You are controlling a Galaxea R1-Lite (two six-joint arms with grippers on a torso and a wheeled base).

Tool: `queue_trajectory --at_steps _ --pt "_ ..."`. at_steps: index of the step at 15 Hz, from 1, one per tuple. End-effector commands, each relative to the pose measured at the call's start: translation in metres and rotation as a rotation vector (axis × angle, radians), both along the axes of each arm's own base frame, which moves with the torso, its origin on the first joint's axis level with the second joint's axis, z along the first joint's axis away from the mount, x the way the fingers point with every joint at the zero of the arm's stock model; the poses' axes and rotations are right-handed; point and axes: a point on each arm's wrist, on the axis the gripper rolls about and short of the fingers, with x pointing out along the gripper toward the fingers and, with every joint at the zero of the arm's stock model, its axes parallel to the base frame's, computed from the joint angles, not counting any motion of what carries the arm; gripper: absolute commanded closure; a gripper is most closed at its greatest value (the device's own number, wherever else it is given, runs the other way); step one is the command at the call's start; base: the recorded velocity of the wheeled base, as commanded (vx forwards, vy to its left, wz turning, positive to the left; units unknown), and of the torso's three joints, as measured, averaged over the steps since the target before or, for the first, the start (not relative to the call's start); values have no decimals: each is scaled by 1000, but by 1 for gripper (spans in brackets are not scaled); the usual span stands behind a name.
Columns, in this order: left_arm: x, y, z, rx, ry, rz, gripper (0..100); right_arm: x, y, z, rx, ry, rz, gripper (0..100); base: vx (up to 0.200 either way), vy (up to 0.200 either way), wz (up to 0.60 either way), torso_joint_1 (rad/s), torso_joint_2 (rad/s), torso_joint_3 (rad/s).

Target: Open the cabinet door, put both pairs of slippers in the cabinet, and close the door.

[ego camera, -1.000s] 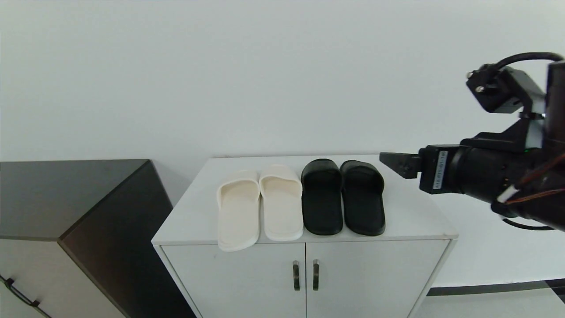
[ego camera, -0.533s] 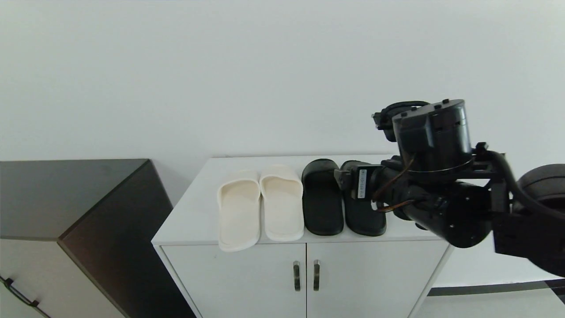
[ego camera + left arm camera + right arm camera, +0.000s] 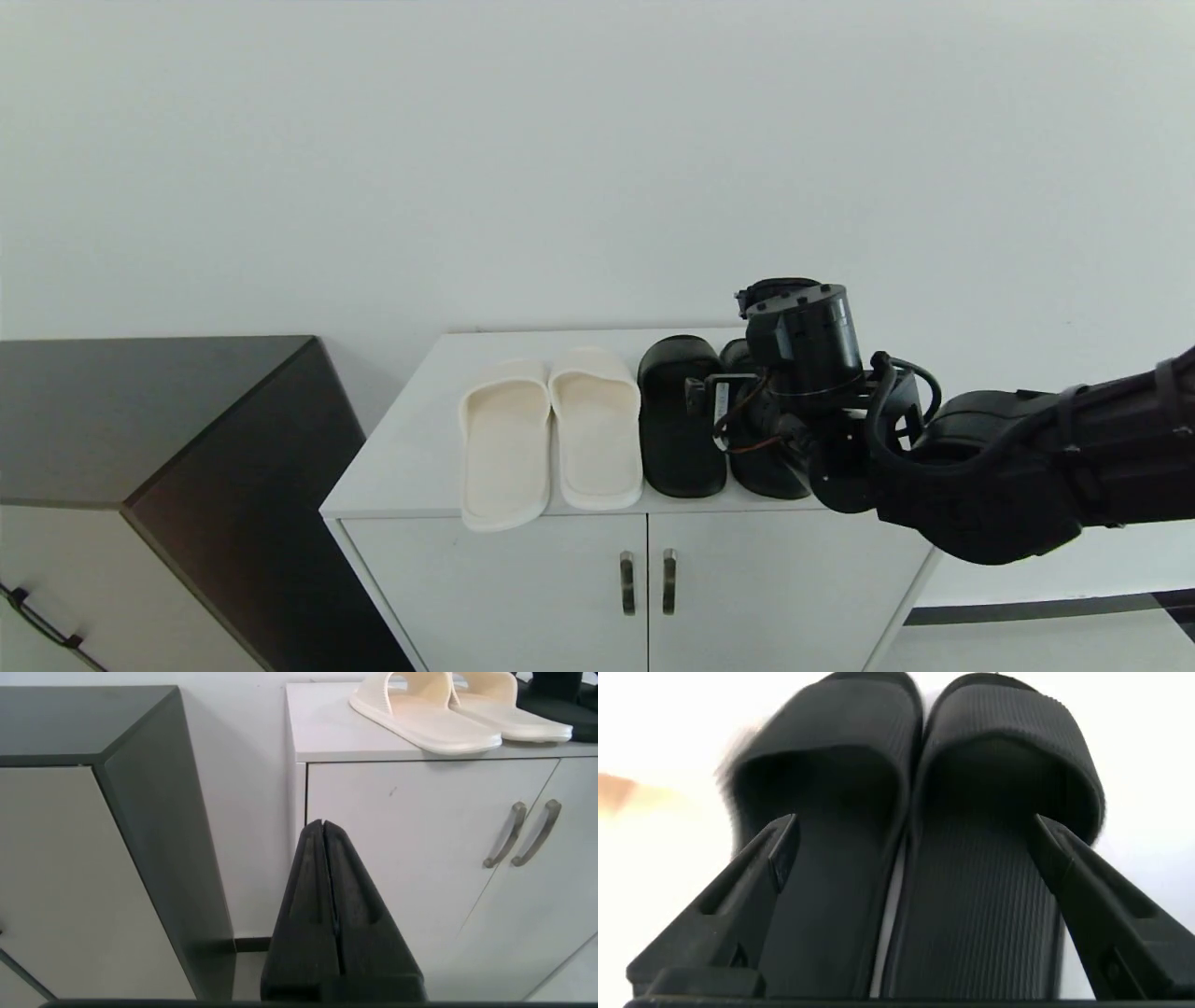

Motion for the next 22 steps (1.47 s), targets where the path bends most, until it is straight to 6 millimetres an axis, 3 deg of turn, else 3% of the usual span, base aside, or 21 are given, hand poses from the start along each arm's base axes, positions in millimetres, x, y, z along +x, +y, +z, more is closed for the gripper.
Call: queue_trajectory --at_steps 1,9,10,17,19,22 --pt "0 0 0 0 1 0 100 13 3 -14 -25 7 -13 0 0 0 0 0 0 0" --pt "0 0 0 0 1 0 100 67 12 -32 -52 -24 -68 0 0 0 0 0 0 0" --pt "0 0 0 0 1 0 100 71 13 -33 -55 -26 -72 100 0 0 0 0 0 0" --pt "0 0 0 0 0 0 100 70 13 -21 -46 -74 -70 100 0 0 0 0 0 0" --pt "0 0 0 0 0 0 100 50 2 2 -51 -103 -65 100 0 0 0 0 0 0" --pt "0 0 0 0 0 0 100 -9 -15 33 -50 -120 96 100 0 0 0 0 0 0"
